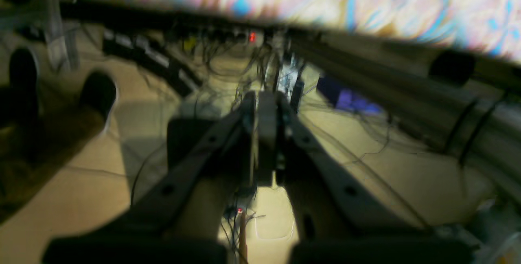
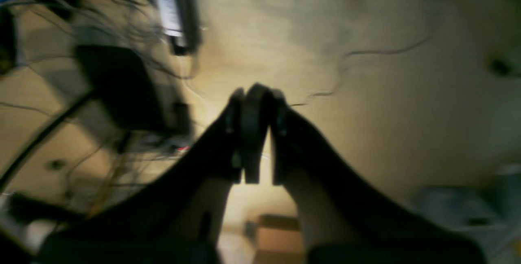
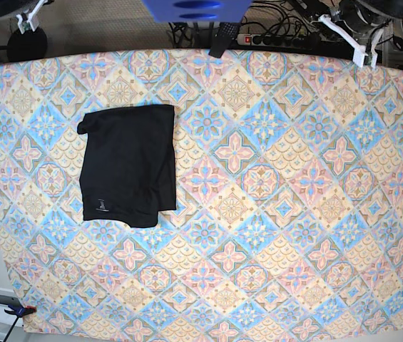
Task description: Fold the T-shirt properly
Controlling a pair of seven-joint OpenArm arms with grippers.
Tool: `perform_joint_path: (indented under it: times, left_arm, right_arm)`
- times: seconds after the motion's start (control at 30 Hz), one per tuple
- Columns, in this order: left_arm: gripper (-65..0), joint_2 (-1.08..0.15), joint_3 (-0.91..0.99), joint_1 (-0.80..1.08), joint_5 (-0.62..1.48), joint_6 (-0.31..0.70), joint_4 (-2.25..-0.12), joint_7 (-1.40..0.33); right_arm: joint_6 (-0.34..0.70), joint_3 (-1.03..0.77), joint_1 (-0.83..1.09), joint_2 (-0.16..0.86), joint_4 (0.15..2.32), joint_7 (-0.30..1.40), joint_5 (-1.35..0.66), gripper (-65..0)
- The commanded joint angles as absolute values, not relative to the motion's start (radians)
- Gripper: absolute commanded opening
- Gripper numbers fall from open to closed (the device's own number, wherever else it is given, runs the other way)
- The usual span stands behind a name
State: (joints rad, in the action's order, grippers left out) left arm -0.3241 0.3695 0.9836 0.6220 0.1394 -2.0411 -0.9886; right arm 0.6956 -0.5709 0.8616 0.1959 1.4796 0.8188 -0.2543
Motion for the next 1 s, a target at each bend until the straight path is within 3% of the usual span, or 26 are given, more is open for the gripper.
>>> perform_joint_path:
  times: [0.0,0.33,0.67,0.97]
  left_arm:
    - [-64.7,-0.328,0.375,1.020,0.616,0.143,-2.031,-0.963]
    - [-64.7,-0.328,0.225,1.007,0.449,0.143,-1.761,-0.754]
    - [-64.7,-0.326,-0.051,0.759,0.308,0.143,-1.202,-0.479]
    - [-64.5,-0.254,-0.285,0.473,0.308,0.140,-0.645,-0.216]
  right_arm:
    - [0.698,-0.558,0.875,0.205,1.455,0.794,-0.242,-61.9]
    - [0.698,-0.452,0.777,0.205,1.102,0.595,-0.087,-61.9]
    - [0.698,-0.417,0.481,0.205,0.469,0.214,0.088,-61.9]
    - [0.698,-0.417,0.358,0.205,0.265,0.045,0.117,-61.7]
